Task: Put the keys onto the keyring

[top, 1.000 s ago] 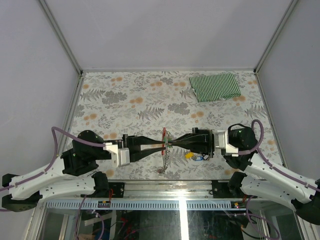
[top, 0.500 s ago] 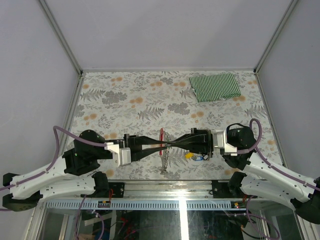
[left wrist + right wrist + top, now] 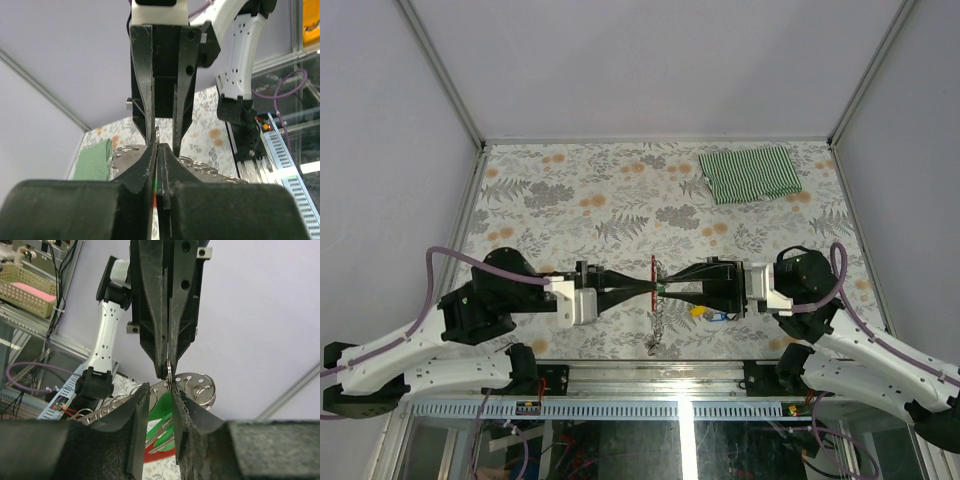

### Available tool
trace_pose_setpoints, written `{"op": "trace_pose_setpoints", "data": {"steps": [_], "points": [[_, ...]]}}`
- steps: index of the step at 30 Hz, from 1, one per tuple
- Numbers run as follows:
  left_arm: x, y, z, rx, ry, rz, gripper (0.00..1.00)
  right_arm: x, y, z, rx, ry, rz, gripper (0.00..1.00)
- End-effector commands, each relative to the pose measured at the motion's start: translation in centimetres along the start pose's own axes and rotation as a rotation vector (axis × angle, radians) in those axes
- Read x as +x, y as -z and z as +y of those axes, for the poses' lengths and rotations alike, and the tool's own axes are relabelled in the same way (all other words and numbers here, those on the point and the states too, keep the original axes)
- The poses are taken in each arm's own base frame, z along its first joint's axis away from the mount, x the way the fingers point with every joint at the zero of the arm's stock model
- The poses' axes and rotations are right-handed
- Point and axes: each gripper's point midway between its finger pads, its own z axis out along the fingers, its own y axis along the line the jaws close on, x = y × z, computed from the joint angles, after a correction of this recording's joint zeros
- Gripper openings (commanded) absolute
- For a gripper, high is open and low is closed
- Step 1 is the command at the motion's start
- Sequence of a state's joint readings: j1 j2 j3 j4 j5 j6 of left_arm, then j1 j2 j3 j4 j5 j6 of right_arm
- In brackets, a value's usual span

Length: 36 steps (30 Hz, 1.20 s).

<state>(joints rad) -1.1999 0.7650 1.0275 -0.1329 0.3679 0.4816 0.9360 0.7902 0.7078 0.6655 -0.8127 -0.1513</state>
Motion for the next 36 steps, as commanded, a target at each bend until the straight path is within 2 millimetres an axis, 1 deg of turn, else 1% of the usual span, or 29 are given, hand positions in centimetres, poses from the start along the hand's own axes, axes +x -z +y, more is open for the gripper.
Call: {"op": "trace_pose_setpoints", "data": {"steps": [1,6,11,15,18,22,27,30,36], "points": [[-0.1,0.9,0.7,0.021,-0.029,0.129,0.0,-1.0,0.6,-0.9,0.041,0.053,0.065,0.32],[1.6,1.7,0.4,0.1,-0.029,0.319,0.0,-0.5,1.4,-0.9,0.077,0.043,0.096,0.34],[3.4,2.0,0.5,0.145,-0.014,0.475,0.0,-0.2,1.7,-0.9,0.096,0.038,0.106,0.34],[5.9,2.3,0.6,0.176,0.004,0.642,0.0,0.3,1.7,-0.9,0.096,0.029,0.122,0.33],[7.0,2.4,0.9,0.19,0.01,0.732,0.0,1.2,1.8,-0.9,0.092,0.022,0.151,0.32],[7.4,2.2,1.3,0.196,0.02,0.786,0.0,2.4,1.9,-0.6,0.082,0.008,0.183,0.31],[7.9,2.0,1.0,0.215,0.046,0.822,0.0,4.1,2.0,-0.1,0.063,-0.018,0.224,0.3],[7.8,1.9,0.9,0.217,0.052,0.817,0.0,5.0,2.1,0.1,0.056,-0.032,0.252,0.29],[7.2,1.5,1.1,0.204,0.054,0.783,0.0,5.9,2.1,0.0,0.058,-0.04,0.273,0.3]]}}
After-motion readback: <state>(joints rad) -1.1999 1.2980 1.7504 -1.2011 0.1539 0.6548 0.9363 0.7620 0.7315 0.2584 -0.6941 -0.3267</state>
